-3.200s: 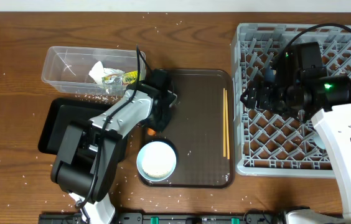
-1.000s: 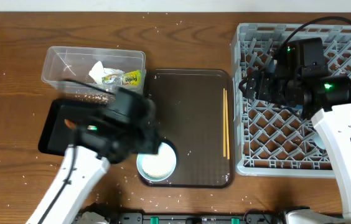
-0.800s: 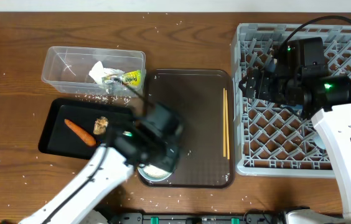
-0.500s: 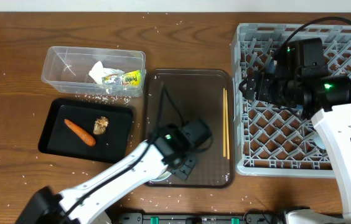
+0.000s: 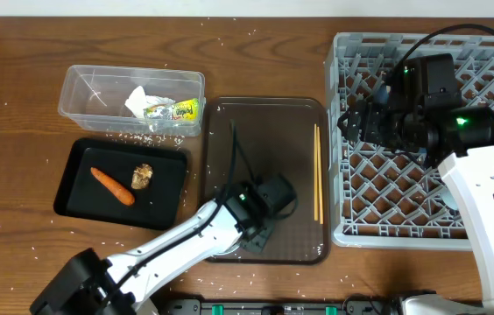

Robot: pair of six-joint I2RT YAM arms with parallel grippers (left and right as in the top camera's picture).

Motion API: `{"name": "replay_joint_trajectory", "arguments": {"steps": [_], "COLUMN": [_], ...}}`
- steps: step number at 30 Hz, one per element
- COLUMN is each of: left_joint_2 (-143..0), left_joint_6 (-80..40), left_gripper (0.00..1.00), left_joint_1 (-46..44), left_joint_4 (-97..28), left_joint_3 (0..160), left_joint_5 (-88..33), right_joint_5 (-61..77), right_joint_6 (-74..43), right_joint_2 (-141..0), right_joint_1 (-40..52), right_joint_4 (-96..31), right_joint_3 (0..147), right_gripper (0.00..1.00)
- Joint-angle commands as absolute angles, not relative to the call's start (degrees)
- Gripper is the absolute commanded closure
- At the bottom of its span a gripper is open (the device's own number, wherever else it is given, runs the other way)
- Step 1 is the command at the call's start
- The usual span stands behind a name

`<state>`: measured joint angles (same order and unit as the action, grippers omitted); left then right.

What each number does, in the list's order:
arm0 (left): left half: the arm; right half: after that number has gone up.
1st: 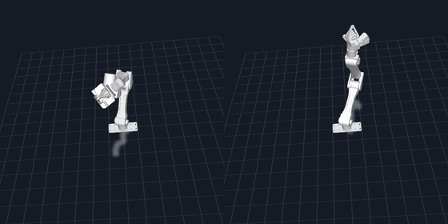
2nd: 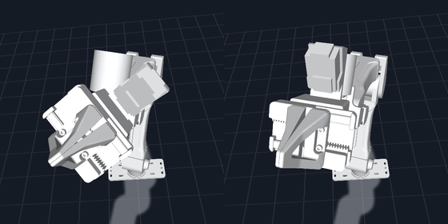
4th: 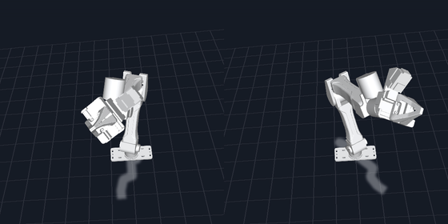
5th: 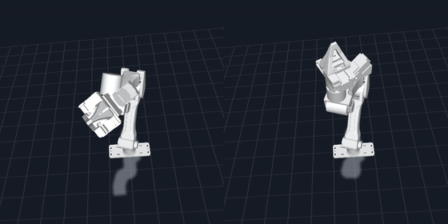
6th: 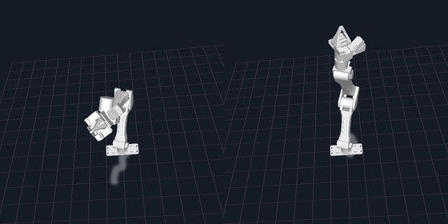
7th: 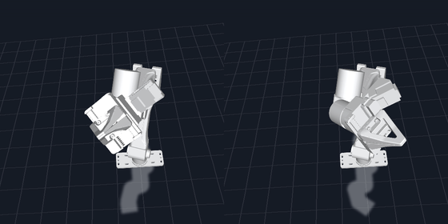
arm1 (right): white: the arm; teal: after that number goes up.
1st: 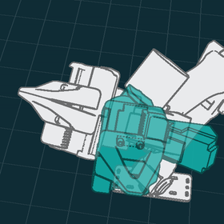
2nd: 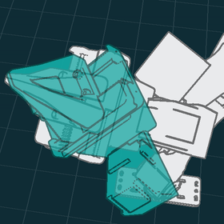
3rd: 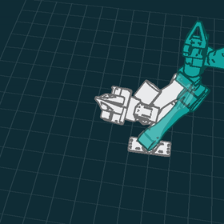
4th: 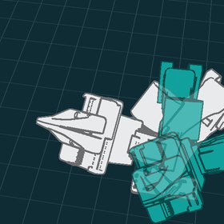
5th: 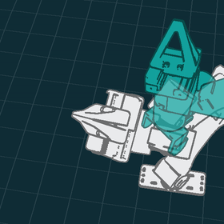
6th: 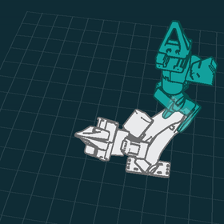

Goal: Sort waste into correct bins and load items into the dishwasher rack
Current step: 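Grasp the white bowl on the brown tray with the left gripper, then tilt the white bowl over the black tray to pour out rice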

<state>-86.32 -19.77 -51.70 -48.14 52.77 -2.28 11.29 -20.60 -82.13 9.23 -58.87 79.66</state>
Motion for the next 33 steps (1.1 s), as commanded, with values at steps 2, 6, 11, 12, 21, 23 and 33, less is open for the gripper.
{"name": "replay_joint_trajectory", "arguments": {"steps": [2,6,11,12,21,23,33], "left_joint_2": [-86.6,-86.7,-87.7,-87.9,-88.0,-87.4,-78.7], "left_joint_6": [-20.6,-20.4,-20.2,-20.2,-18.9,-18.7,-18.8], "left_gripper": [0.50,0.66,0.75,0.77,0.94,0.94,0.94], "left_joint_1": [-51.8,-51.8,-51.8,-51.8,-51.8,-51.6,-41.9], "left_joint_4": [-45.8,-45.5,-42.9,-42.1,-40.6,-43.2,-54.0], "left_joint_3": [49.3,49.0,45.3,44.6,43.7,45.6,58.8], "left_joint_5": [-6.9,-6.9,-6.9,-6.9,-6.9,-6.9,-5.2], "right_joint_5": [10.3,10.3,10.3,10.3,10.3,10.3,10.3], "right_joint_6": [-21.0,-21.0,-21.0,-21.0,-21.0,-21.0,-21.0], "right_joint_2": [-82.5,-82.5,-82.5,-82.5,-82.5,-82.5,-82.5], "right_joint_1": [9.4,9.4,9.4,9.4,9.4,9.4,9.4], "right_joint_4": [-58.9,-58.7,-59.0,-59.0,-59.0,-59.2,-59.9], "right_joint_3": [79.7,79.7,79.7,79.7,79.7,79.7,79.7], "right_gripper": [0.09,0.09,0.09,0.10,0.09,0.09,0.10]}}
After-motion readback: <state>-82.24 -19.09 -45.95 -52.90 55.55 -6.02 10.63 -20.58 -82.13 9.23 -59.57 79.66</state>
